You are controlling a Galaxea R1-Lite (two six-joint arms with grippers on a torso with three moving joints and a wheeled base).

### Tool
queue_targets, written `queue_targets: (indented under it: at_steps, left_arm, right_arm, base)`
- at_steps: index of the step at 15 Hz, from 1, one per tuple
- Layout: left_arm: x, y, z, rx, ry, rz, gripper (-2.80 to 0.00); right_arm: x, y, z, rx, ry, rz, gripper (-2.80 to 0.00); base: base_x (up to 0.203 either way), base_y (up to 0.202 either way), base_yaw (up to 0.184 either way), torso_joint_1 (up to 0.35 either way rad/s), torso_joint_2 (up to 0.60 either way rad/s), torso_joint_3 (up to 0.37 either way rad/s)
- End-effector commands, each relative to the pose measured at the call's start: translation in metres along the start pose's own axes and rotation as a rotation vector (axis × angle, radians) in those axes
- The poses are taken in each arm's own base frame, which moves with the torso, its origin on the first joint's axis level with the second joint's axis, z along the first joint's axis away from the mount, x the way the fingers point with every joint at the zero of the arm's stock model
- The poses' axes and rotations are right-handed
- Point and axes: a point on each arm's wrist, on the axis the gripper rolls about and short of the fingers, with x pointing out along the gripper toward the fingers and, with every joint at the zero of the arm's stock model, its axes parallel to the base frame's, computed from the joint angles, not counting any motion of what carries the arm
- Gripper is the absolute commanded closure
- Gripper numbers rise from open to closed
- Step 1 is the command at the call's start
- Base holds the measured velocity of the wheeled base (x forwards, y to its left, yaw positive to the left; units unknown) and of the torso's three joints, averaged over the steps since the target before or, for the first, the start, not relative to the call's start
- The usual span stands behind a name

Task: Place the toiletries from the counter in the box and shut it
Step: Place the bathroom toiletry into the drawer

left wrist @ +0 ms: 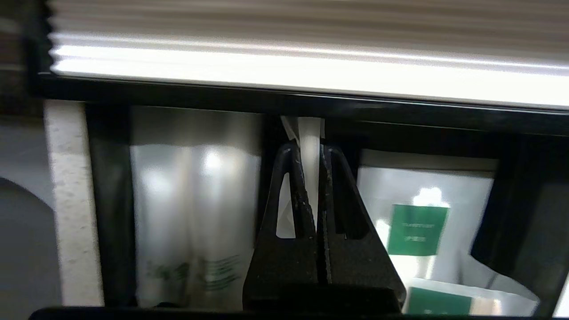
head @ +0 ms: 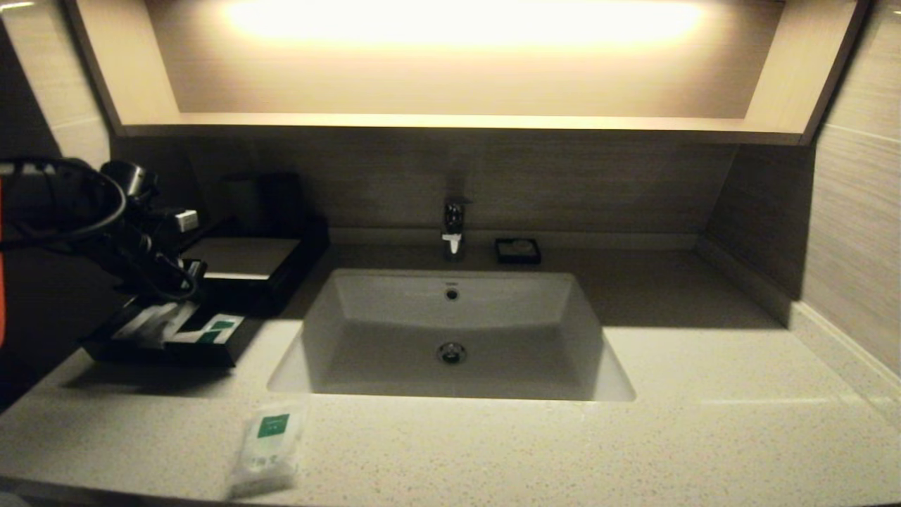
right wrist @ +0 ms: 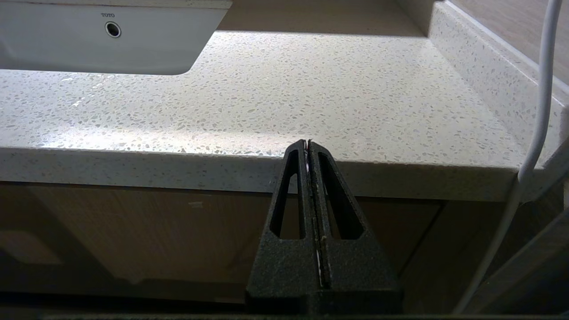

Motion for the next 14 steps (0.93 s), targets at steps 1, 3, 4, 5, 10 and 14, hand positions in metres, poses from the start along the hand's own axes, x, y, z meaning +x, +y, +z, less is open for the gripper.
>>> queue_targets:
  at_steps: [1,3,4,5,10,14]
  left_arm:
    - [-0.0009,0.0045,-0.0008,-0.006,-0.002,0.007,0.00]
    - [-0.0005,0.0075,-0.0009,-0.009,-0.003,0.026,0.00]
    - [0.0001,0.0083,-0.0010,-0.009,-0.002,0.031,0.00]
    - [0.0002,0.0083,-0.0010,-0.006,-0.002,0.031,0.00]
    - [0.0008,0.0108,-0.0021,0.009,0.004,0.036,0.00]
    - [0.0004,0.0140,-0.0029,0.043,0.007,0.045,0.00]
  right_arm:
    - [0.0001,0.0000,-0.0004,-0.001,0.001,0.001,0.00]
    - [0.0002,0.0000,-0.0004,-0.001,0.002,0.001,0.00]
    - [0.0001,0.0000,-0.0004,0.000,0.001,0.001,0.00]
    - [0.0002,0.0000,-0.0004,-0.001,0.002,0.001,0.00]
    - [0.0002,0.0000,-0.0004,-0.001,0.002,0.001,0.00]
    - [0.0002,0.0000,-0.0004,-0.001,0.002,0.001,0.00]
  base:
    - [0.000,0.000,0.000,0.000,0.00,0.000]
    - [0.000,0.000,0.000,0.000,0.00,0.000]
    - [0.000,0.000,0.000,0.000,0.00,0.000]
    - [0.000,0.000,0.000,0.000,0.00,0.000]
    - [0.000,0.000,0.000,0.000,0.00,0.000]
    - [0.000,0.000,0.000,0.000,0.00,0.000]
